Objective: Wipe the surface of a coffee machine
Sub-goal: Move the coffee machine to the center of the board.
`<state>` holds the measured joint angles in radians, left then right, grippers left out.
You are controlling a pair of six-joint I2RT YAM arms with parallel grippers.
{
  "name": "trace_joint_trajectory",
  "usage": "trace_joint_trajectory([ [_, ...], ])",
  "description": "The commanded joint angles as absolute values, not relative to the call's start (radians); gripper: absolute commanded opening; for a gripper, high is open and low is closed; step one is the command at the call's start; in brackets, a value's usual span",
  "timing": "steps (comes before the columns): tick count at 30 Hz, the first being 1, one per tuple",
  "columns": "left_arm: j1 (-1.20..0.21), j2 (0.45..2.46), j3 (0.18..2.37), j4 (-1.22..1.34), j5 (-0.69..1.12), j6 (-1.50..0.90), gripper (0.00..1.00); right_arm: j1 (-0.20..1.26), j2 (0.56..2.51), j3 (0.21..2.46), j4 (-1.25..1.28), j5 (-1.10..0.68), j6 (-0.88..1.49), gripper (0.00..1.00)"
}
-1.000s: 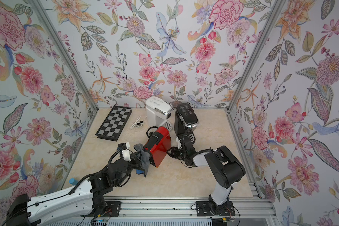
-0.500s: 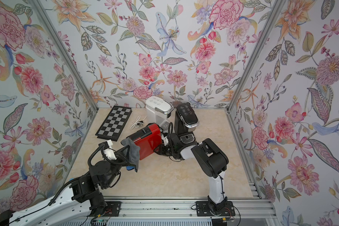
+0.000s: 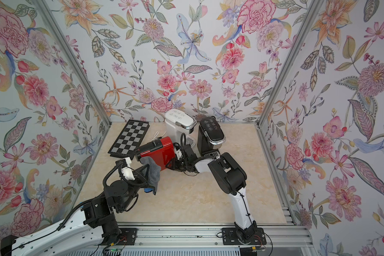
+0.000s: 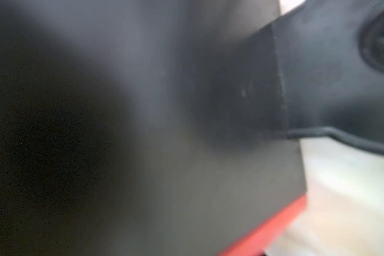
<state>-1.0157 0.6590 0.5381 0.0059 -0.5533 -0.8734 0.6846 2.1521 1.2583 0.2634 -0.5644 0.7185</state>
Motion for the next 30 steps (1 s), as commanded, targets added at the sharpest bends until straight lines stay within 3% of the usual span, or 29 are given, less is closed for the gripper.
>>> trace_joint_trajectory([
  [1,-1.029,0.681,0.581,0.071,-0.539,-0.838,0.0,0.691,2.208,1.371,0.272,-0.529,0.633,0.45],
  [9,-1.067,0.795,0.635,0.143,-0.508,-0.79,0.0,0.685,2.214,1.444,0.199,-0.573,0.585,0.45],
  [20,-1.029,0.996,0.691,0.284,-0.394,-0.746,0.0,0.563,1.667,1.033,0.178,-0.532,0.526,0.51],
  [26,-0.926,1.082,0.673,0.421,-0.203,-0.78,0.0,0.455,1.353,0.783,0.205,-0.649,0.551,0.65],
  [30,-0.9,1.145,0.703,0.492,-0.104,-0.78,0.0,0.433,1.216,0.712,0.229,-0.777,0.585,0.81],
])
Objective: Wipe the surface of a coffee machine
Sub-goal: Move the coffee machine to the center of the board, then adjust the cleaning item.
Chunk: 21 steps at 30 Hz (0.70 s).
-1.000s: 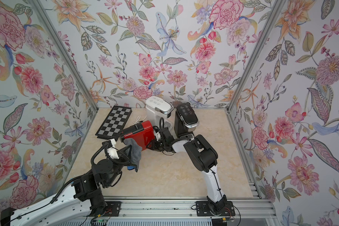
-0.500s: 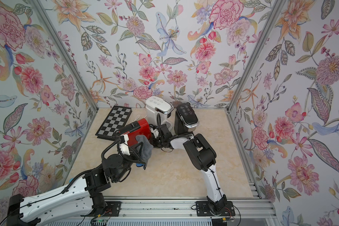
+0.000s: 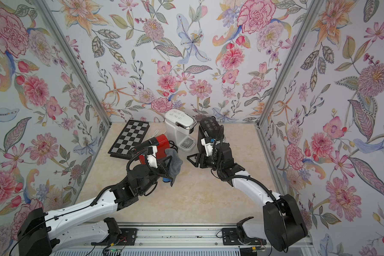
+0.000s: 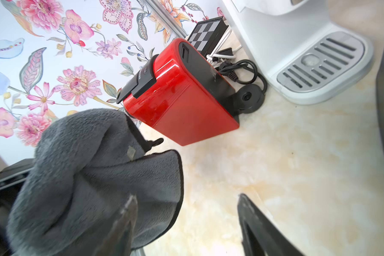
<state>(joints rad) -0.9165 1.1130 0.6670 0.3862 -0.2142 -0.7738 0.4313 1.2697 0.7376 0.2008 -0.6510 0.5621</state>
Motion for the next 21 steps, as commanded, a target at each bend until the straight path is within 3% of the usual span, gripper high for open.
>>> trace_joint_trajectory([
  [1,-0.897,1.17,0.716,0.51,-0.074,-0.786,0.0,0.434,1.206,0.703,0.265,-0.817,0.613,0.84],
  [3,-0.895,1.216,0.741,0.549,-0.025,-0.796,0.0,0.439,1.197,0.681,0.359,-0.874,0.676,0.88],
  [10,-0.893,1.305,0.79,0.608,0.051,-0.825,0.0,0.436,1.19,0.656,0.478,-0.886,0.718,0.89],
  [21,-0.863,1.366,0.776,0.727,0.165,-0.905,0.0,0.43,1.284,0.6,0.876,-0.963,0.949,0.9],
])
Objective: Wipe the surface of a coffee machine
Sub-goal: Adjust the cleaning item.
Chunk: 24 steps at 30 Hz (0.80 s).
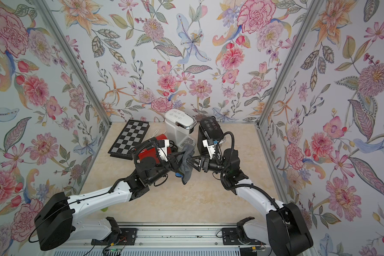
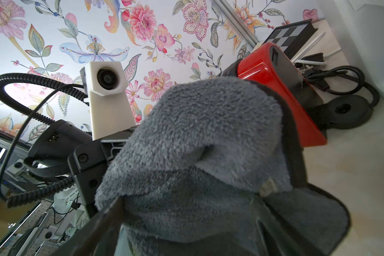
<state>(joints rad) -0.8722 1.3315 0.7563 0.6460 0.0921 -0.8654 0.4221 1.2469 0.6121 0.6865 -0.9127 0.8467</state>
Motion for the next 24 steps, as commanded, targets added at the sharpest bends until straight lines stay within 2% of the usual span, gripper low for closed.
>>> trace_joint_trajectory([
  [1,-0.864,1.378,0.785,0.724,0.178,-0.906,0.0,0.43,1.295,0.597,0.934,-0.967,0.984,0.91],
  [5,-0.864,1.391,0.774,0.71,0.173,-0.908,0.0,0.424,1.291,0.604,0.981,-0.963,1.015,0.97],
  [9,-0.86,1.378,0.74,0.734,0.16,-0.919,0.0,0.415,1.272,0.62,0.899,-0.941,0.976,0.93],
  [13,-0.856,1.367,0.742,0.728,0.16,-0.915,0.0,0.415,1.279,0.62,0.873,-0.931,0.963,0.77],
  [18,-0.85,1.365,0.74,0.723,0.163,-0.914,0.02,0.403,1.278,0.616,0.843,-0.917,0.949,0.37],
  [20,-0.844,1.359,0.728,0.725,0.157,-0.921,0.03,0.393,1.269,0.611,0.841,-0.912,0.947,0.27],
  [21,-0.841,1.357,0.721,0.729,0.152,-0.926,0.07,0.388,1.264,0.609,0.835,-0.91,0.945,0.26],
  [24,-0.827,1.344,0.703,0.731,0.15,-0.931,0.3,0.372,1.25,0.611,0.805,-0.908,0.928,0.2],
])
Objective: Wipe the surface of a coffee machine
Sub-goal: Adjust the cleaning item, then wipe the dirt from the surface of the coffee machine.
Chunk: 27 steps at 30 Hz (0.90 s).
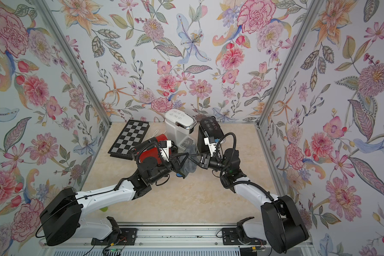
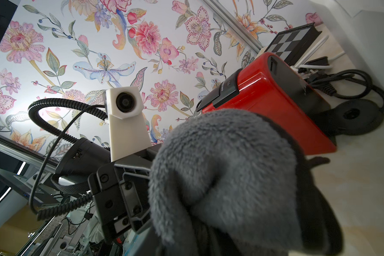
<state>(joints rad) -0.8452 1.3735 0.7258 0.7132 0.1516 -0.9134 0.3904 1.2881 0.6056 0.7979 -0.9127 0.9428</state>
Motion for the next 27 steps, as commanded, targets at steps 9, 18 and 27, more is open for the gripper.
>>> trace_joint_trajectory([
  [9,-0.798,1.262,0.671,0.645,0.068,-0.876,0.74,0.217,1.158,0.763,0.447,-0.831,0.747,0.05],
  [18,-0.801,1.313,0.607,0.732,0.097,-0.908,0.73,0.204,1.256,1.138,-0.072,-0.509,0.361,0.06],
  [27,-0.806,1.323,0.577,0.73,0.074,-0.904,0.72,0.208,1.385,1.249,-0.236,-0.328,0.269,0.06],
])
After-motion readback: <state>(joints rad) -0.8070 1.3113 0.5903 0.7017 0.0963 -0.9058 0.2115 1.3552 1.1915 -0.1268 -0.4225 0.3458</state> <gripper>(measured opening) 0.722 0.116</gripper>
